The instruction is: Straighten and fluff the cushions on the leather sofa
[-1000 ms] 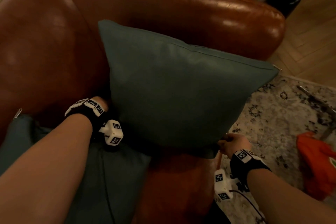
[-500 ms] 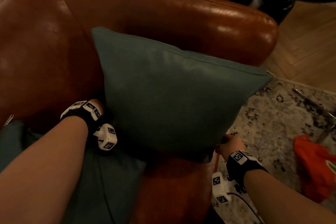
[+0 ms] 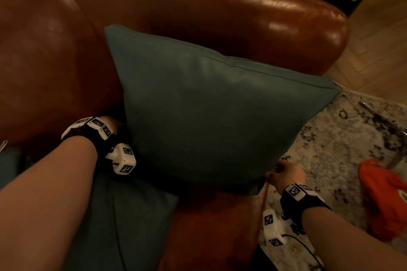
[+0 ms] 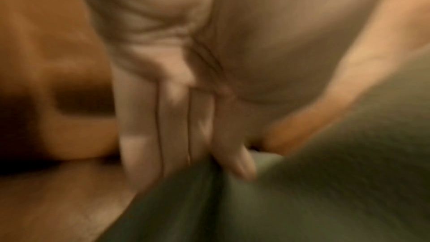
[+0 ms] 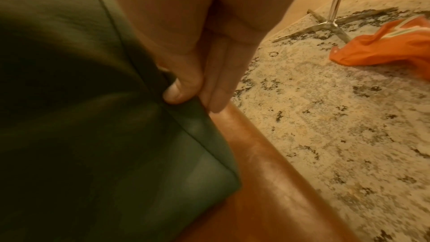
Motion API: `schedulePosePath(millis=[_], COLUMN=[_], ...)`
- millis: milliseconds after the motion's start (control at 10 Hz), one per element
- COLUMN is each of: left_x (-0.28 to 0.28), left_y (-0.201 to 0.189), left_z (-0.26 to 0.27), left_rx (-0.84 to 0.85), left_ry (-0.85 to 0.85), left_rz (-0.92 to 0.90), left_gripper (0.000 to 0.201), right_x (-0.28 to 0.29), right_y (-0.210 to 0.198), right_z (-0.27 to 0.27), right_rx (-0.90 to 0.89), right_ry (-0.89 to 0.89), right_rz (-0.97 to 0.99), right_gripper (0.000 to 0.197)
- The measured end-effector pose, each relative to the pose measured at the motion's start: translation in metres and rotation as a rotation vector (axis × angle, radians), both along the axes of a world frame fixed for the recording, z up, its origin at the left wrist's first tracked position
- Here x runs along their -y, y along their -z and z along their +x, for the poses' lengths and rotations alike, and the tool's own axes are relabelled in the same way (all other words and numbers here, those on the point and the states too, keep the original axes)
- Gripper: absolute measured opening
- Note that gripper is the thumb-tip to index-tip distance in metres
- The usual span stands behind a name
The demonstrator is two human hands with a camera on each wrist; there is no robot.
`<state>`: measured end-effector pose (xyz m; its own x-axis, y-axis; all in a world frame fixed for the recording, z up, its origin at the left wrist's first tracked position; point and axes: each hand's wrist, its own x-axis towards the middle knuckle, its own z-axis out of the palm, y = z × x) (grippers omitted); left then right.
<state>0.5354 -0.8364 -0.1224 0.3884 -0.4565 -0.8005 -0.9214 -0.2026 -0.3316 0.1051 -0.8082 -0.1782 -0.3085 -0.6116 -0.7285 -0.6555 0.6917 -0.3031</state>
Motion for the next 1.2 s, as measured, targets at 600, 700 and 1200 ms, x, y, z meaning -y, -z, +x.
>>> schedulePosePath(millis=[600,700,1200], left_x=[0.036,0.042,-0.06], left_y=[-0.146,-0.108,-0.15], left_z=[-0.113,-0.132,-0.055], left_rx=[-0.303,-0.307,-0.185], left_ry=[0.101,0.359,-0.115], left_rz=[-1.245,-0.973,-1.103], left_gripper=[0.05,0.055,0.055], right_x=[0.075,0.1,0.084], right_y=[-0.2,-0.175,-0.201], right_z=[0.094,0.129,0.05], right_rx=[-0.007,-0.206,-0.118], right_ry=[-0.616,-1.002,-1.038], right_rz=[-1.044,-0.768,-0.776], right_gripper=[0.033,0.055,0.057])
